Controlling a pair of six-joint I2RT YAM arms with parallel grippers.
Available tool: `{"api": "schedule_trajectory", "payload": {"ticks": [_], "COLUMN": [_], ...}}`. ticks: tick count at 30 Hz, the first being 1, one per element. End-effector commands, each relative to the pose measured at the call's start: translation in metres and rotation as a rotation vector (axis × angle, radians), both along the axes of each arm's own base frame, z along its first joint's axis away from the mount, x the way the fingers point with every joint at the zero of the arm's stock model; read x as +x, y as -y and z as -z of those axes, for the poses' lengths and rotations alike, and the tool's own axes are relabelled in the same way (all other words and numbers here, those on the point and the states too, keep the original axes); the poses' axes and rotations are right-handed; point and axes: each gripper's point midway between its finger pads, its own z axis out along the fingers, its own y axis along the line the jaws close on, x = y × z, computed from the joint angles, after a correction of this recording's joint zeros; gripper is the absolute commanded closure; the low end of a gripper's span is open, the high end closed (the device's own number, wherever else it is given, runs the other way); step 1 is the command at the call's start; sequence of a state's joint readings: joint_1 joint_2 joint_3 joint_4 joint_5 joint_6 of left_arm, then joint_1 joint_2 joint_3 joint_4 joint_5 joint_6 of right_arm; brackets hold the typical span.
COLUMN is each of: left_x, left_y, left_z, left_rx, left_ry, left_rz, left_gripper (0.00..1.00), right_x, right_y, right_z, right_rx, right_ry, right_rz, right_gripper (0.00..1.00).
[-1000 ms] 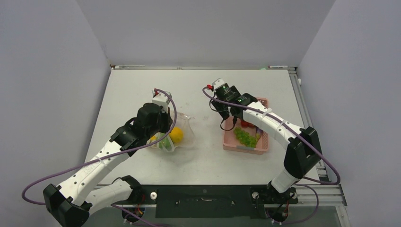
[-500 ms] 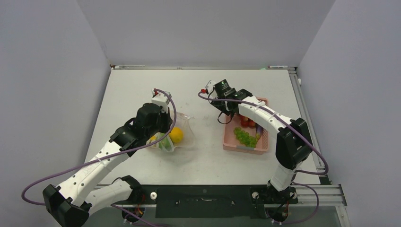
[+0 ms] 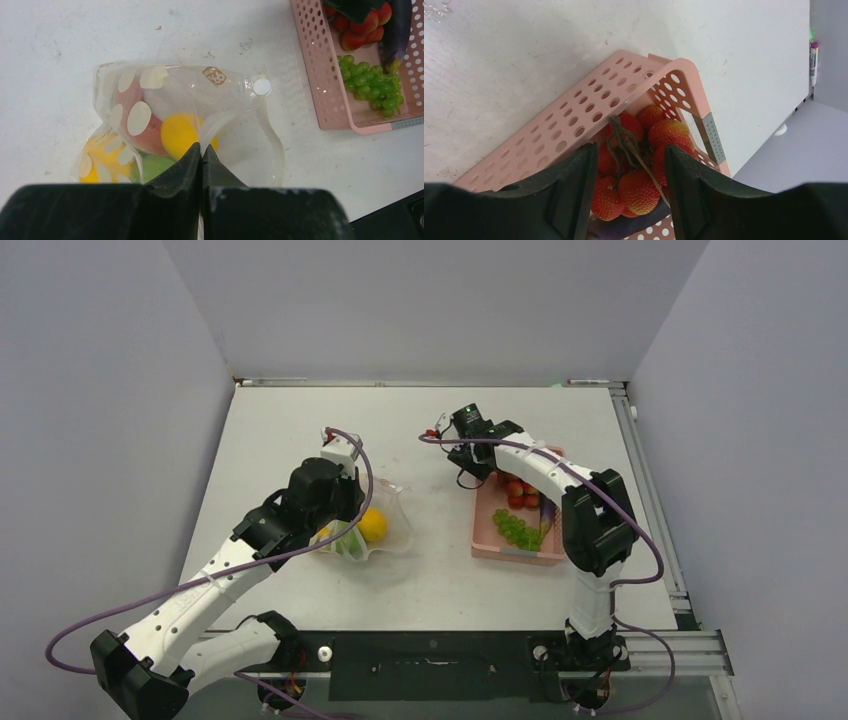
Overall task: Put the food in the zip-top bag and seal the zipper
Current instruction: Pick up the fake fruit from the bin.
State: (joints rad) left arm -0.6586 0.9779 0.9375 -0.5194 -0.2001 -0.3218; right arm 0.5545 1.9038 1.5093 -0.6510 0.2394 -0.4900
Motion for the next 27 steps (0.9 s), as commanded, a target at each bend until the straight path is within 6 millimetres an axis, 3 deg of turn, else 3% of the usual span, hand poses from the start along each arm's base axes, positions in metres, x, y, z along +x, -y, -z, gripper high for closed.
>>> {"api": "schedule_trajectory", "payload": {"ticks": [1,9,22,27], "left_x": [0.006,0.006,0.006,0.006], "left_y": [0.005,0.006,0.007,0.006], "left_z": [-0.019,-0.018,-0.017,-0.017], "left_rx": [-0.054,-0.053,-0.055,-0.052], "left_ry": [0.055,0.053,0.048,0.048], "left_rz": [0.006,0.008,0.013,0.01], "left_gripper": [1.0,1.0,1.0,1.0], "right_x": [0.008,0.01,0.013,0.016], "right_y": [0.001,0.009,0.023,0.023], "right_z": [-0.007,0.0,0.02,0.023], "right_rx": [0.008,-0.005,-0.095,-0.105], "right_ry": [0.023,0.014,0.008,0.009], "right_rz": [0.005,0.024,0.058,0.066], "right_gripper": [0.49,0.55,0.55,0.6]}}
